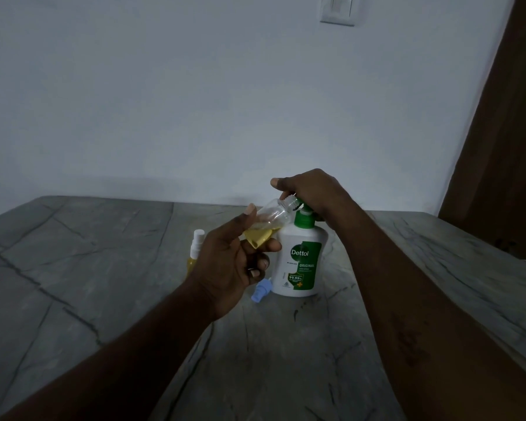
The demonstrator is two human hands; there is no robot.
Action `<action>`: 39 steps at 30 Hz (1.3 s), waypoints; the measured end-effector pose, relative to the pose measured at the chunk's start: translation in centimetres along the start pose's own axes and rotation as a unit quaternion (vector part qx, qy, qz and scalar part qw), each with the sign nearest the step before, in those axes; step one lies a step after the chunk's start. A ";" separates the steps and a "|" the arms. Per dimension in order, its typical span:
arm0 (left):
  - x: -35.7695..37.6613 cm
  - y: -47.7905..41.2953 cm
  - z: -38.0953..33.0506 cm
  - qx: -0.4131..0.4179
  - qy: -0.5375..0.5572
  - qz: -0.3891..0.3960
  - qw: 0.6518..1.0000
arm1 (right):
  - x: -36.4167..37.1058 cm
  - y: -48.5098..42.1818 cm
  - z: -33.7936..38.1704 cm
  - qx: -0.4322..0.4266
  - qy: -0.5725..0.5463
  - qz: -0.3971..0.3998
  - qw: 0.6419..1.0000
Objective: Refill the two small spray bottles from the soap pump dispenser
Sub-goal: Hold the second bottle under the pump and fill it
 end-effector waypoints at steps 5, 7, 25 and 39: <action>0.2 0.0 0.0 0.002 -0.001 0.001 1.000 | -0.5 0.4 0.6 -0.031 0.014 -0.028 0.999; 0.4 0.0 -0.1 0.004 0.000 0.004 1.000 | -1.0 0.8 1.2 -0.048 0.007 -0.041 0.998; 0.6 0.3 0.1 0.000 -0.007 -0.004 1.000 | 0.3 0.4 0.5 -0.027 0.012 0.013 0.999; 0.7 0.3 -0.6 -0.004 0.023 -0.009 1.000 | -0.1 0.6 1.6 -0.050 0.030 -0.003 0.998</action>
Point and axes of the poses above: each hand's wrist, its own y-axis away from the middle knuckle, its own x-axis out of the palm, z = x × y, the point moved 7 cm from there along -y, towards the middle knuckle, and after that the axes turned 13 degrees about x, right-handed, at the moved point
